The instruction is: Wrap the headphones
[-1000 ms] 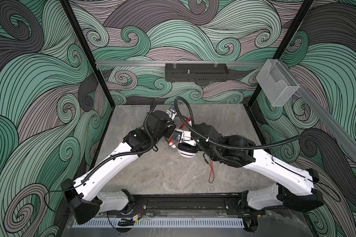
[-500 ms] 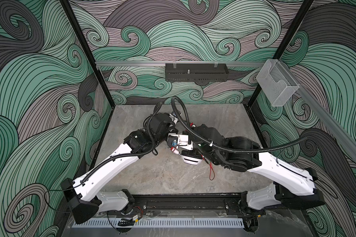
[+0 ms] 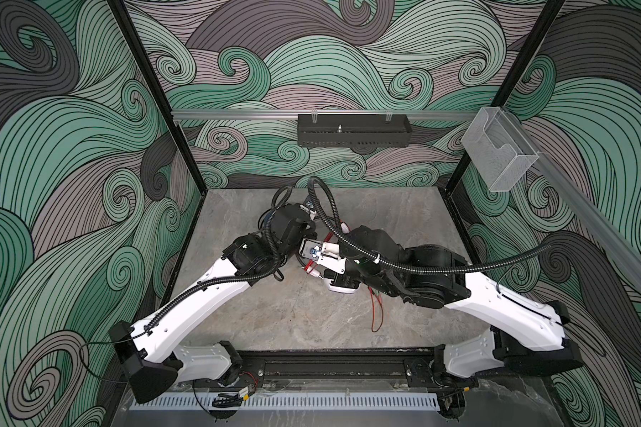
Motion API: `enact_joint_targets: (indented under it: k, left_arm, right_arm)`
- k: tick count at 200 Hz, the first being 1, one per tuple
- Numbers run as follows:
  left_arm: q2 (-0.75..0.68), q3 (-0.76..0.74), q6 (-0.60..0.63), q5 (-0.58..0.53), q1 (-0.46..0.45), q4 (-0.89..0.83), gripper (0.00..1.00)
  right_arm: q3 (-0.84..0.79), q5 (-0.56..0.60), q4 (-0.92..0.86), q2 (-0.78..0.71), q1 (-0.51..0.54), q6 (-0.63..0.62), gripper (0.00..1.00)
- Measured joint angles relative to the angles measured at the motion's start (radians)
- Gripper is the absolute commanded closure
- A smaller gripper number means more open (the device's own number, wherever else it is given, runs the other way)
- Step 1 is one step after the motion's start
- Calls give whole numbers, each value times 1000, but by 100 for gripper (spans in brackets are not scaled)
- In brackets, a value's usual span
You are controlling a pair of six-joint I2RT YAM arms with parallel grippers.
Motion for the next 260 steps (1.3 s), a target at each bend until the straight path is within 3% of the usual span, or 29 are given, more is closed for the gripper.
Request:
enact_joint_targets:
  k: [58,187,230,260]
  left_arm:
    - [25,40,-149,-9,78,-83,100]
    - [113,140,-307,23,79,-169,100]
    - [103,115,-300,40,73,-154,100]
    - [71,51,-234,-8,37,-151,100]
  right_arm:
    - [-58,-85,-3,-15,82,99,100]
    - [-95,-194,38,17,85,137,100]
    - [-96,-193,60,9,56,149,100]
    - [-66,-135,39,0,23,117,100]
